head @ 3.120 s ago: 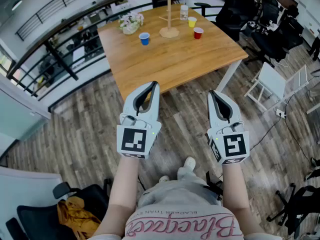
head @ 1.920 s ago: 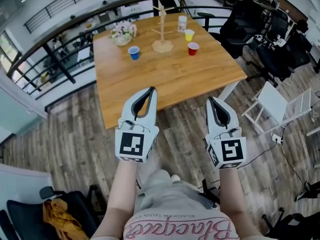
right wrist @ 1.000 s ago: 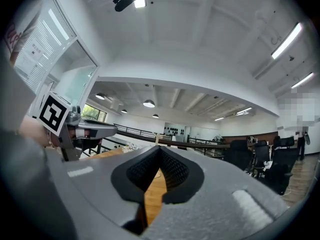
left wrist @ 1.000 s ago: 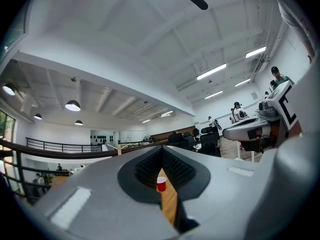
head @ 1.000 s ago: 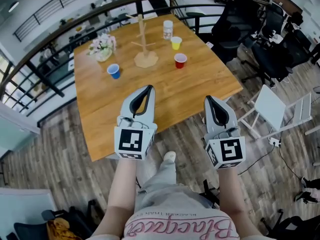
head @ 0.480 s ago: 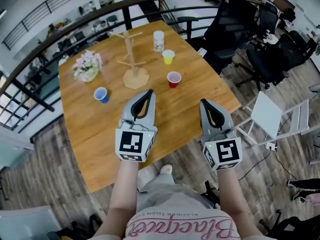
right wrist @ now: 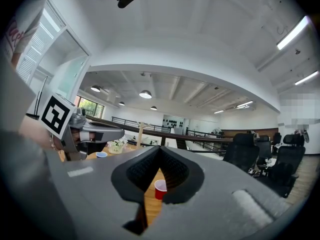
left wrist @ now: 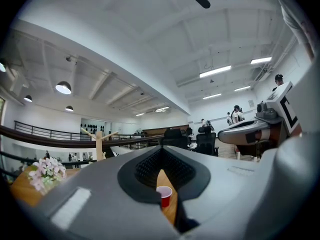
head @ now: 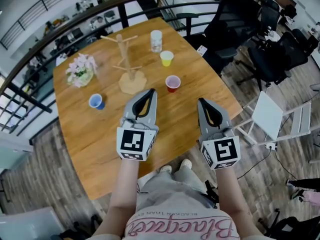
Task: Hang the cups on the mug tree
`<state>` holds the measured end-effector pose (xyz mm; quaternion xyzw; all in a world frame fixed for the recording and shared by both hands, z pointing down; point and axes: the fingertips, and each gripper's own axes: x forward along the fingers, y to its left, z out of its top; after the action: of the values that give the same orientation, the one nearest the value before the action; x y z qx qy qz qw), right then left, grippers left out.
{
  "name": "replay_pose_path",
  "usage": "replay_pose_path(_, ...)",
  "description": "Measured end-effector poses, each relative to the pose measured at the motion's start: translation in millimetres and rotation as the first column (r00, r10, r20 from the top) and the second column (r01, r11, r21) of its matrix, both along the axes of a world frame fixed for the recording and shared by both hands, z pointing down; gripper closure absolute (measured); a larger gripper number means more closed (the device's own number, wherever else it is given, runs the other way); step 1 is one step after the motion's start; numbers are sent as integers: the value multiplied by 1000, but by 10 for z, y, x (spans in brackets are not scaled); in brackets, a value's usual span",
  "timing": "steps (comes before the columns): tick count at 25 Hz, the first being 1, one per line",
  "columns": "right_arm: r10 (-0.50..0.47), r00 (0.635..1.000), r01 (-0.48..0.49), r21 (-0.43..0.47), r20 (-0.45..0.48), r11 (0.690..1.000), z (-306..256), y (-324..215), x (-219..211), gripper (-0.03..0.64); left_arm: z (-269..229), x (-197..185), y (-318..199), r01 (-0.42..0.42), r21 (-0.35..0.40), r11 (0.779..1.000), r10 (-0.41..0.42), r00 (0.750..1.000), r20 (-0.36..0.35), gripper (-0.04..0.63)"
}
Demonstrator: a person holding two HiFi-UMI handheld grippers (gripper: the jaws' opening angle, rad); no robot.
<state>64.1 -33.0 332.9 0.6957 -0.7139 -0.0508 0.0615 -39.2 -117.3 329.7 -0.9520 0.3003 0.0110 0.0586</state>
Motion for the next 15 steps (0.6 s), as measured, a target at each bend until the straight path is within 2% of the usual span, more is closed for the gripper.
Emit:
replay_pose_path(7,-27,1000,27,-23,15,999,87,-265,333,615,72,281,-223,40,-8,999,-40,999,22,583)
replay_pose_path(15,-109,994,110,-37,27,993,144,-648,736,615,184,650,-455,104,-5,995,-103,994,41,571)
